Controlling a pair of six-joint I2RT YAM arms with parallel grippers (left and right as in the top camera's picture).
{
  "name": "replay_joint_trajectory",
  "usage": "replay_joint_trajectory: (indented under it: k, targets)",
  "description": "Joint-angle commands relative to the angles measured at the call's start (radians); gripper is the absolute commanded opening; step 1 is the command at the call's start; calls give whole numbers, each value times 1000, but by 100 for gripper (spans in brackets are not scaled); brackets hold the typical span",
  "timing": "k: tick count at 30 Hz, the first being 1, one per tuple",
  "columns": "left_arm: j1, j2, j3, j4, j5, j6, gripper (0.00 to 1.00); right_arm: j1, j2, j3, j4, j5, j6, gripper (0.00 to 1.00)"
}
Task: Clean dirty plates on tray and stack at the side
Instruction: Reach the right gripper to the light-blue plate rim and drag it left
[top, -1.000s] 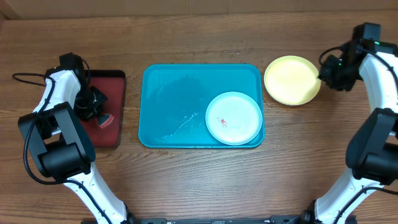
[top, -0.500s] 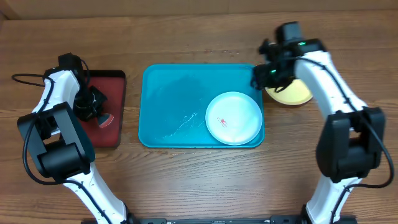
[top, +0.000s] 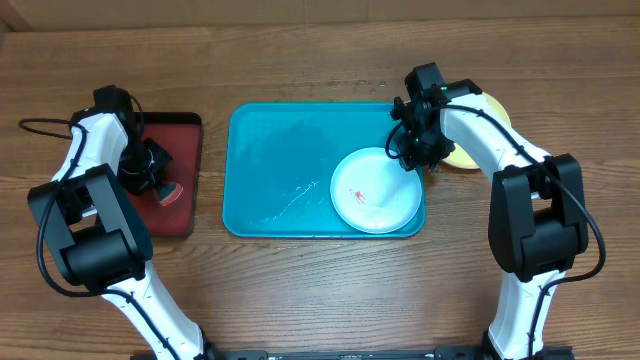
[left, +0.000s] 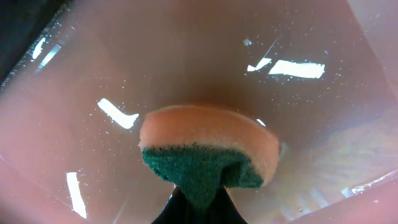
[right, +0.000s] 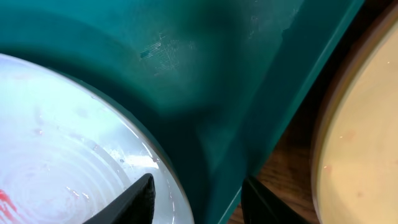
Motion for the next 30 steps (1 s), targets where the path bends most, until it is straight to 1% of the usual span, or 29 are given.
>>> replay_joint_trajectory:
  k: [1,4,10,12,16,17,19,20,25,26,28,30]
  targets:
    - [-1,-2,-23,13,49,20,4,5,0,-3,-4,-28,-7,45]
    - [-1,-2,-23,12,49,20,4,9,1,-12,-4,-28,-3,37]
    - [-1,-2,-23,13,49,20,4,23,1,-47,-7,-32,0,37]
    - [-1,-2,-23,13,49,20,4,27,1,-69,5,-32,23,35]
    - [-1,-2,-23,13,50,20,4,33,1,-90,35,-50,94,17]
    - [-1,-2,-23,13,50,20,4,37,1,-90,44,-63,114,15]
    - [-1,-2,-23,13,50,20,4,47,1,-90,71,-103,164,6]
    - [-1,-2,-23,13,50,20,4,55,1,-90,89,-128,190,4]
    - [-1,-2,-23,39,48,26,4,119,1,-90,190,-216,319,4]
    - [-1,-2,-23,63,48,27,5,154,1,-90,231,-215,370,4]
    - [-3,-2,-23,83,48,28,5,178,1,-90,253,-214,391,4]
    - [-3,-2,-23,95,49,28,8,205,1,-90,273,-185,426,4]
